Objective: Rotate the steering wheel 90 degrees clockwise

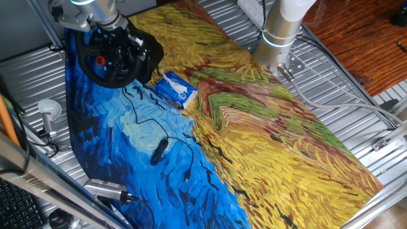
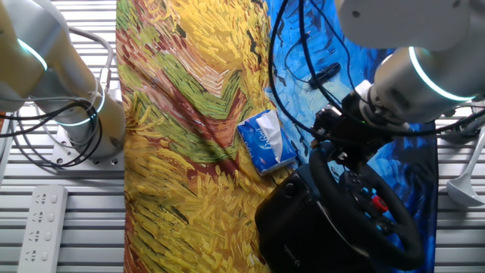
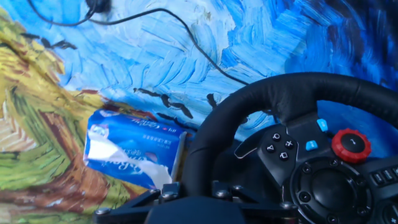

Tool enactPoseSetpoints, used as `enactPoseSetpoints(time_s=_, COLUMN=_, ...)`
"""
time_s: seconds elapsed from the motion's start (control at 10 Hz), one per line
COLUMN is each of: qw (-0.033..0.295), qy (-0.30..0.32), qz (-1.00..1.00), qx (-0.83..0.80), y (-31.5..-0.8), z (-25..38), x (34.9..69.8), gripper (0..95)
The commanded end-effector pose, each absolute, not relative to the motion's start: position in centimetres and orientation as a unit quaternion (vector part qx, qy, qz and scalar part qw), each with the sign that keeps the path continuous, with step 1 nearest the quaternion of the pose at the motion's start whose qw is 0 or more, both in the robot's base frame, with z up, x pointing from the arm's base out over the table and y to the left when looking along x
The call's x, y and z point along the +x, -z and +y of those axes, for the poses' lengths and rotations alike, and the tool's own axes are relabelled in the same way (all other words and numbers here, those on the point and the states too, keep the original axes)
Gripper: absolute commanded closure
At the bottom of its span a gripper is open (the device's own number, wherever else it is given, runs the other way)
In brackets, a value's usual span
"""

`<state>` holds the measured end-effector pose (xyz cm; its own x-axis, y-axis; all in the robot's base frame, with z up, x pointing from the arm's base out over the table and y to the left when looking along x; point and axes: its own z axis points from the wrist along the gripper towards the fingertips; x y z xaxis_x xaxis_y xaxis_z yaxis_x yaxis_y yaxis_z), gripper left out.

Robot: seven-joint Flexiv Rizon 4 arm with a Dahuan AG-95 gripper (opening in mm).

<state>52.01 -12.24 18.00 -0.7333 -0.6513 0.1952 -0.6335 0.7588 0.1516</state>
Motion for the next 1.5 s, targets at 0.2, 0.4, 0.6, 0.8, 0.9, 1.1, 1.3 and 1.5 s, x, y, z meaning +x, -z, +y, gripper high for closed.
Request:
enactPoseSetpoints(time_s=0.2, qw=0.11, qy=0.024, qz=-0.936, qx=0.332, y=-17.6, z=-12.0, x=51.8, gripper=76.0)
enactPoseSetpoints(time_s=0.4, qw=0.104, qy=-0.002, qz=-0.938, qx=0.331, y=-17.5, z=-12.0, x=51.8, gripper=76.0)
enactPoseSetpoints(time_s=0.6, qw=0.102, qy=-0.01, qz=-0.941, qx=0.321, y=-17.0, z=-12.0, x=51.9, gripper=76.0)
enactPoseSetpoints(time_s=0.8, qw=0.103, qy=-0.007, qz=-0.948, qx=0.3, y=-16.7, z=-11.8, x=52.1, gripper=76.0)
enactPoseSetpoints(time_s=0.9, qw=0.103, qy=-0.01, qz=-0.949, qx=0.297, y=-16.7, z=-11.6, x=52.2, gripper=95.0)
enactPoseSetpoints(time_s=1.1, qw=0.101, qy=-0.019, qz=-0.949, qx=0.298, y=-16.5, z=-11.5, x=52.4, gripper=95.0)
enactPoseSetpoints(time_s=1.3, qw=0.1, qy=-0.02, qz=-0.951, qx=0.292, y=-16.3, z=-11.5, x=52.4, gripper=95.0)
enactPoseSetpoints(time_s=1.5, qw=0.097, qy=-0.025, qz=-0.956, qx=0.274, y=-15.6, z=-11.3, x=52.7, gripper=95.0)
